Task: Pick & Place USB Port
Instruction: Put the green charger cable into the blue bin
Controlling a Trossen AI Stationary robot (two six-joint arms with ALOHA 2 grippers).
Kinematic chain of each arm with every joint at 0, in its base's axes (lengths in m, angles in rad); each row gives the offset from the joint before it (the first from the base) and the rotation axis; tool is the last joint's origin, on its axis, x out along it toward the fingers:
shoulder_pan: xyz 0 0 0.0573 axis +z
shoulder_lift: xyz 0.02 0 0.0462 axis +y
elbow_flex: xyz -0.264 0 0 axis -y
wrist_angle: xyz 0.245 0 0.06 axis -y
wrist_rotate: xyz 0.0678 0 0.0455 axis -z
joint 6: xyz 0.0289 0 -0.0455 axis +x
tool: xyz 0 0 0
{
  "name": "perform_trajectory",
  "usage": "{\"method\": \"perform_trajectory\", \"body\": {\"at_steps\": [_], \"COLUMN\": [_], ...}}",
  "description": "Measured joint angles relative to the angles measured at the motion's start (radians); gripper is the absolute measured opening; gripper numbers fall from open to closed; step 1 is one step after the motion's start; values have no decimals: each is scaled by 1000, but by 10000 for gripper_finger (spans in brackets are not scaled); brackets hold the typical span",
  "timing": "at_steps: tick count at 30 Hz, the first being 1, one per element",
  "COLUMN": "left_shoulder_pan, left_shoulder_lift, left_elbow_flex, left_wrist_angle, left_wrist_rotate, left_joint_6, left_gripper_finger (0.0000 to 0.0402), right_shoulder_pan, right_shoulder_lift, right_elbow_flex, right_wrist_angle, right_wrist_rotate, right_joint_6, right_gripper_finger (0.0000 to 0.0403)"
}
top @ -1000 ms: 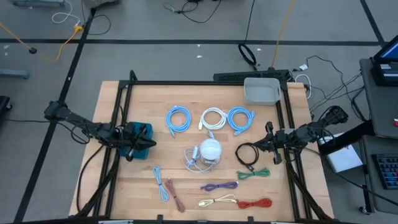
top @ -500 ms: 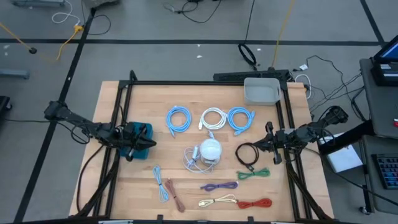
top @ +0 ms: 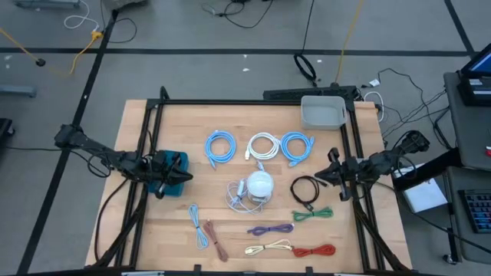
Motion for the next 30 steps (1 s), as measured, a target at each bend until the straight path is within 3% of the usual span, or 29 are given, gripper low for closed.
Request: {"method": "perform_trajectory", "body": {"at_steps": [6, 11, 17, 23, 30], "left_shoulder_pan": [4, 5, 5, 5, -12], "left_shoulder_lift": [0, 0, -1, 0, 21], "left_elbow_flex": [0, 0, 0, 2, 188], "left_wrist_angle": [70, 122, 264, 354, 273], "left_wrist_rotate": [-217, -318, -510, -432, -339], "left_joint_6": [63, 55, 116, 144, 562], "left_gripper_finger": [26, 26, 26, 26, 26], "right_shoulder_pan": [0, 0, 0, 0, 0], "right_shoulder_lift": [0, 0, 0, 0, 16], "right_elbow_flex": [0, 0, 0, 0, 0], "right_wrist_angle": [125, 219, 273, 305, 330], "right_wrist_rotate": [1, 1, 2, 4, 5], "right_joint_6": [-5, -51, -116, -143, -132], "right_gripper_finger": [0, 0, 0, 0, 1]}}
